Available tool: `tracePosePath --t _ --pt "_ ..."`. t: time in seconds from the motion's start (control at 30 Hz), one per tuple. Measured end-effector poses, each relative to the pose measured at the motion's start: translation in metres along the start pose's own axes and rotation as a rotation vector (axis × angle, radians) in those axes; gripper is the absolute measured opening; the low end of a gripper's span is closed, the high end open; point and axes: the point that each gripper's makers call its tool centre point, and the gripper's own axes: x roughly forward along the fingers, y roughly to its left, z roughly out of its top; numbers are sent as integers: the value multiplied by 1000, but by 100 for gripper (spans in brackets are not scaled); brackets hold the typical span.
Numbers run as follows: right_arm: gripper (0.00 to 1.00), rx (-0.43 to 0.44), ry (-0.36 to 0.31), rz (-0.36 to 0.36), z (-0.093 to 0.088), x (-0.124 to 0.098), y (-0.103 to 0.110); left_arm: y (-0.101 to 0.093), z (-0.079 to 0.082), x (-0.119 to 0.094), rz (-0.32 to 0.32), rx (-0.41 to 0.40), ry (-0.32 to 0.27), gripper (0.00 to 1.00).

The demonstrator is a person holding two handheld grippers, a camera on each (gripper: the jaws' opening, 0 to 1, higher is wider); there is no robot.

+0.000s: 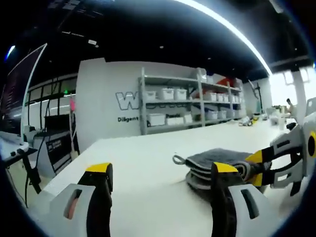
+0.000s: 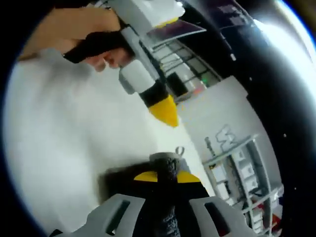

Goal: Open the folded towel by lifting each exposed corner and separating the folded layers until the towel lies flat within the target outline without major curled edges

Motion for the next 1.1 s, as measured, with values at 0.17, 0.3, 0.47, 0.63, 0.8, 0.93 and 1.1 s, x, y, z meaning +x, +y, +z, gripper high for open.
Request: tracePosePath --t 0.17,0.3,0.47,0.63,0.8,0.93,1.1 --pt "3 25 -4 -5 0 -2 -7 0 0 0 -2 1 2 82" --pt "3 87 -8 18 -2 -1 -8 3 -1 1 10 -13 1 91" --pt "3 148 -13 10 -5 -3 -24 1 -4 3 2 -21 14 94" --pt "3 178 -16 0 -7 -5 -33 0 -4 3 1 -21 15 94" --pt "3 233 -22 2 -8 -6 -39 -2 -2 3 -10 -25 4 95" --pt "3 251 -27 -10 -9 -9 -46 -3 -2 3 -14 -24 4 95" --pt "3 287 -35 -21 -12 -11 -53 -4 -2 3 -18 -26 5 95"
